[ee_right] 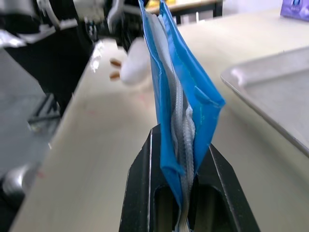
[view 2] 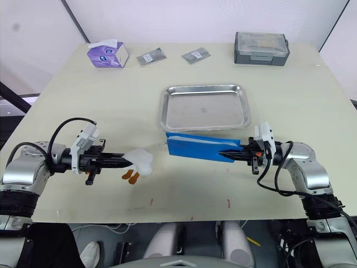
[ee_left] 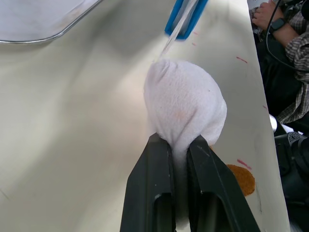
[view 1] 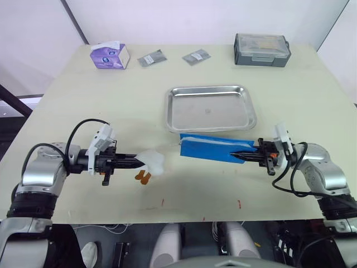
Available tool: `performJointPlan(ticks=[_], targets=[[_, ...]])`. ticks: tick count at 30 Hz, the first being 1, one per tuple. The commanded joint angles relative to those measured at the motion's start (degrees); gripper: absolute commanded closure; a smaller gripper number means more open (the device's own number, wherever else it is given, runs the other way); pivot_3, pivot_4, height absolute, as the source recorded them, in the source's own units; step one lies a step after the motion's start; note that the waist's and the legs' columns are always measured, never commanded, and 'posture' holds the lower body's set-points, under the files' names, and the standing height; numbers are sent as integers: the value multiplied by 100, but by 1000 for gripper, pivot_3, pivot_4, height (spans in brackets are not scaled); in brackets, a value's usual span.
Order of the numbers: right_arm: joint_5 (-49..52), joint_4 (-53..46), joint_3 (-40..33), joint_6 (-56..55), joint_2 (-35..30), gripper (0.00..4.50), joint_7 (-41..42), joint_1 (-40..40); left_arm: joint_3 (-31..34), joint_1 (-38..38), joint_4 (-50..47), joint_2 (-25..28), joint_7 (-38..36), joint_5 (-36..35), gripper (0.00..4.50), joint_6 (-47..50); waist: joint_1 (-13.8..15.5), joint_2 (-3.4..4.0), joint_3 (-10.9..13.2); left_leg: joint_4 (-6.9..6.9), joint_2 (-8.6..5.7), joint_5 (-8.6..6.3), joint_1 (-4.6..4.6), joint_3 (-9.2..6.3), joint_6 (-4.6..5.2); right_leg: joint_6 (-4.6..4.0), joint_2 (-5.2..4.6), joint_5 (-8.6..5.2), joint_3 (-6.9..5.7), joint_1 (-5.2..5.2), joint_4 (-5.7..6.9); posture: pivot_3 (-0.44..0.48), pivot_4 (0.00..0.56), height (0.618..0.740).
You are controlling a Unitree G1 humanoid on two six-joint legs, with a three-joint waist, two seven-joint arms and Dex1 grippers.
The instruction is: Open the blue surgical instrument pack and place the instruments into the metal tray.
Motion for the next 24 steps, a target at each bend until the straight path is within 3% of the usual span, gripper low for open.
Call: performJointPlan(ticks=[1, 10, 18, 24], targets=[[860, -522, -475, 582, 221, 4500, -375, -158, 15, 15, -163, 61, -150, -20, 4445, 73, -2, 0, 0, 0, 0, 0, 0, 0, 0, 0, 0, 0, 0, 0, 0, 0, 150, 734], [1424, -862, -669, 1211, 755, 4500, -1067, -412, 0, -5, -287, 51, -188, -72, 4445, 188, -3, 0, 2, 0, 1, 0, -1, -1, 0, 0, 0, 0, 0, -1, 1, 0, 150, 734], [-59, -474, 66, 170, 425, 4500, -661, -569, -207, -44, 34, 554, -339, 395, 4445, -318, -10, 1, 2, -2, 0, 0, -1, 3, 0, 0, 2, 0, 2, -5, 2, 0, 150, 734], [-761, -5, 456, -676, 402, 4500, -331, -638, -794, -123, -41, 925, -339, 261, 4445, -311, -6, -1, 3, -2, 0, 0, -4, 7, 0, 0, 2, 0, 3, -8, 2, 0, 150, 734]])
